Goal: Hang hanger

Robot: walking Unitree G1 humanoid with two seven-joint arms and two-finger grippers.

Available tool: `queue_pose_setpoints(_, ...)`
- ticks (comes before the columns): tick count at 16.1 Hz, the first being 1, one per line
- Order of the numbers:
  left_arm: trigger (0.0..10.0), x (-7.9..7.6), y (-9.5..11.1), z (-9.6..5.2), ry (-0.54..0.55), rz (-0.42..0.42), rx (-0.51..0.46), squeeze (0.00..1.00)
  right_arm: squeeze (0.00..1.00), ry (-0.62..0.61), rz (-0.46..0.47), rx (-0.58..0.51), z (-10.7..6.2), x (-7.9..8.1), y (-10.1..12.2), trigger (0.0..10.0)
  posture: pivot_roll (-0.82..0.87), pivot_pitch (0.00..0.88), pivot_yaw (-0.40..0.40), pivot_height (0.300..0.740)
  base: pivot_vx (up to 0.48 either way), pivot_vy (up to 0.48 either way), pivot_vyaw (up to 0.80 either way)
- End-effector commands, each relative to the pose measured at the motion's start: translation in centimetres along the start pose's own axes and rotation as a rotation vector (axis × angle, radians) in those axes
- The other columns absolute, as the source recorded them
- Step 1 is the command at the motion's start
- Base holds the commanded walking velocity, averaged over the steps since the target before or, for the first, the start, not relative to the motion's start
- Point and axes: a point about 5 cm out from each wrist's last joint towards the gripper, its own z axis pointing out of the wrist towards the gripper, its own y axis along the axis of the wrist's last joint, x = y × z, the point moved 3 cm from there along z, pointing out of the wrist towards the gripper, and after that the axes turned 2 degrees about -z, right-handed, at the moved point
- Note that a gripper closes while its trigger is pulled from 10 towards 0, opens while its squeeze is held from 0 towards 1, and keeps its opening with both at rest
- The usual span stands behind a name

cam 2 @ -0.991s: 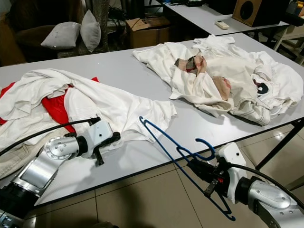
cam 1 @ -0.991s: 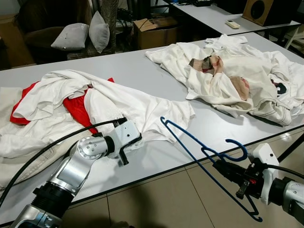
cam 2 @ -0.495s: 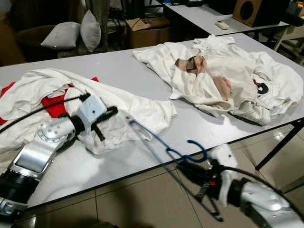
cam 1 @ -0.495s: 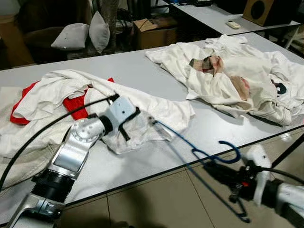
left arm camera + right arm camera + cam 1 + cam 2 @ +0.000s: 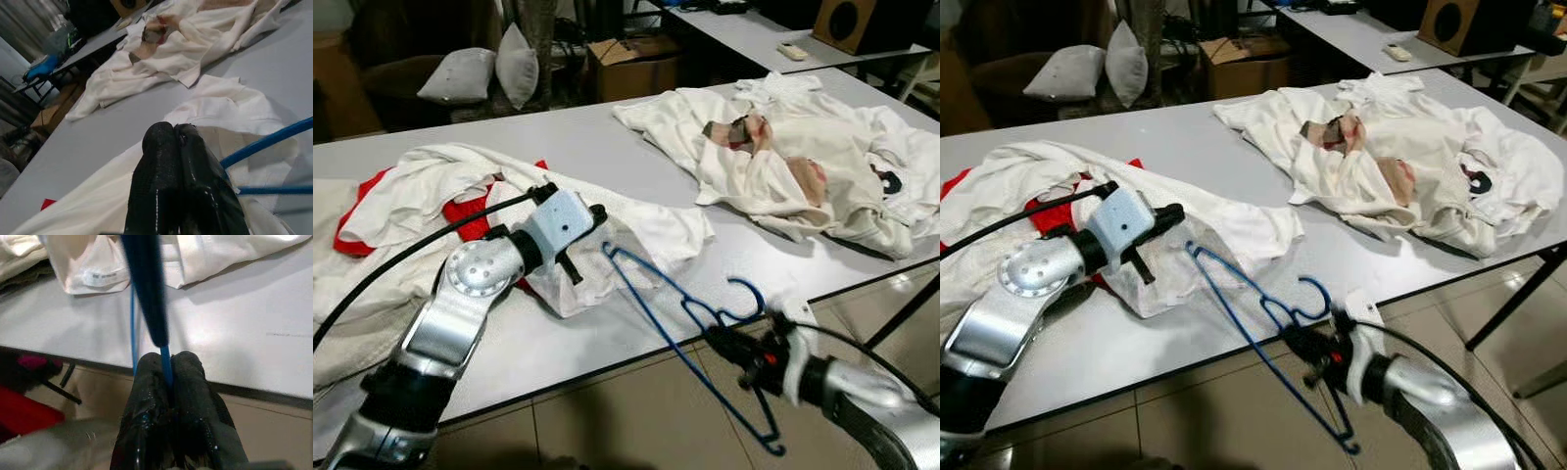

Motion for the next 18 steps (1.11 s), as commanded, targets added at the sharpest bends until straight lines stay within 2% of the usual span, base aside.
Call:
queue_pose_setpoints(1, 0.0, 0.1, 0.5, -0.2, 0.002, -0.001, -0.015, 0.00, 0.00, -0.022, 0.028, 0.028, 0.3, -0.3, -0.5, 10.0, 0.04, 0.000, 0.036, 0.740, 0.000, 0.000, 0.00)
queue_pose_setpoints(2, 0.0, -0.1, 0.6, -0.6, -0.002, 0.004, -0.011, 0.00, 0.00, -0.041, 0.077, 0.001, 1.0, -0.7, -0.1, 10.0, 0.05, 0.000, 0.034, 0.740, 0.000, 0.000, 0.00)
queue_pose_setpoints(3, 0.0, -0.3, 0.6, -1.0, -0.009, 0.016, -0.002, 0.00, 0.00, -0.052, 0.168, -0.041, 1.6, -0.9, 0.6, 10.0, 0.05, 0.000, 0.032, 0.740, 0.000, 0.000, 0.00)
queue_pose_setpoints(5, 0.0, -0.4, 0.4, -1.0, -0.014, 0.027, 0.006, 0.00, 0.00, -0.023, 0.246, -0.079, 1.8, -0.5, 1.2, 10.0, 0.05, 0.000, 0.026, 0.740, 0.000, 0.000, 0.00)
queue_pose_setpoints(9, 0.0, -0.7, 0.6, -0.1, -0.036, 0.049, 0.004, 0.00, 0.00, 0.004, 0.513, -0.139, 3.3, 0.0, 1.8, 10.0, 0.06, 0.000, 0.023, 0.740, 0.000, 0.000, 0.00)
queue_pose_setpoints(11, 0.0, -0.9, 0.5, 0.4, -0.061, 0.058, 0.013, 0.00, 0.00, -0.020, 0.645, -0.216, 4.2, -0.7, 3.0, 10.0, 0.06, 0.000, 0.024, 0.740, 0.000, 0.000, 0.00)
queue_pose_setpoints(13, 0.0, -1.2, 0.4, 0.8, -0.088, 0.047, 0.017, 0.00, 0.00, -0.090, 0.742, -0.300, 5.0, -2.1, 4.4, 10.0, 0.06, 0.000, 0.034, 0.740, 0.000, 0.000, 0.00)
queue_pose_setpoints(14, 0.0, -1.6, 0.2, 1.0, -0.118, 0.051, 0.030, 0.00, 0.00, -0.103, 0.796, -0.403, 5.6, -2.6, 6.3, 10.0, 0.06, 0.004, 0.038, 0.740, 0.000, 0.000, 0.00)
queue_pose_setpoints(15, 0.0, -1.7, 0.1, 1.1, -0.125, 0.045, 0.033, 0.00, 0.00, -0.094, 0.822, -0.437, 5.9, -2.7, 7.0, 10.0, 0.06, 0.007, 0.040, 0.740, 0.000, 0.000, 0.00)
queue_pose_setpoints(16, 0.0, -1.9, 0.0, 1.2, -0.148, 0.033, 0.040, 0.00, 0.00, -0.081, 0.860, -0.478, 6.9, -2.6, 8.4, 10.0, 0.06, 0.013, 0.042, 0.740, 0.000, 0.000, 0.00)
queue_pose_setpoints(18, 0.0, -2.2, 0.2, 1.4, -0.169, -0.020, 0.029, 0.00, 0.00, -0.077, 0.887, -0.496, 8.2, -2.6, 9.2, 10.0, 0.07, 0.017, 0.040, 0.740, 0.000, 0.000, 0.00)
